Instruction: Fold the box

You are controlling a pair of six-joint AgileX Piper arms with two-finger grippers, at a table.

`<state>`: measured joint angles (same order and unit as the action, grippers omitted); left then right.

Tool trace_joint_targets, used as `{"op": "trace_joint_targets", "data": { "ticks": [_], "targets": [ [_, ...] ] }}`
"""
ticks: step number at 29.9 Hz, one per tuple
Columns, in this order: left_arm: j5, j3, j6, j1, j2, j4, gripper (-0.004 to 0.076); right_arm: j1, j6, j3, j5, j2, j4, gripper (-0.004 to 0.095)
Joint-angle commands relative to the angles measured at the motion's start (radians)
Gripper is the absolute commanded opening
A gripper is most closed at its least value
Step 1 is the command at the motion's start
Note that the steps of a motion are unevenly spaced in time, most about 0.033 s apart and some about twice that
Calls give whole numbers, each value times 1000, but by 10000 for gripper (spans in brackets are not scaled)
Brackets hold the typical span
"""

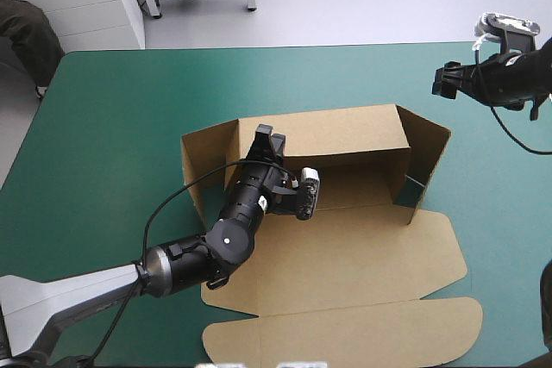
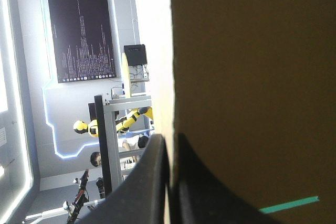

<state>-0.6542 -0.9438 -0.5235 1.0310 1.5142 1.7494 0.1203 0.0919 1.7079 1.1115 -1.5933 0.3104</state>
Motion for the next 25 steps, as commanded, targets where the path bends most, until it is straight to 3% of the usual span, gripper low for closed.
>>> {"op": "trace_joint_targets", "data": {
  "ticks": [1,9,15,20,25],
  "targets": [
    [-36,-17,-12,3,-36,52,-10,4,-10,89,-12,-38,-2,809],
    [-36,-17,-12,3,-36,52,-10,4,21,129,132,-141,-18,809],
    [-38,-17,-12,3,-36,52,-10,4,92,79,142,-106,7,809],
    [-34,-17,-12,3,-36,52,-10,4,132,-83,95,-17,9,809],
    [-45,-17,-8,3,-36,52,-10,4,182,-278,-34,75,37,809]
  ]
}}
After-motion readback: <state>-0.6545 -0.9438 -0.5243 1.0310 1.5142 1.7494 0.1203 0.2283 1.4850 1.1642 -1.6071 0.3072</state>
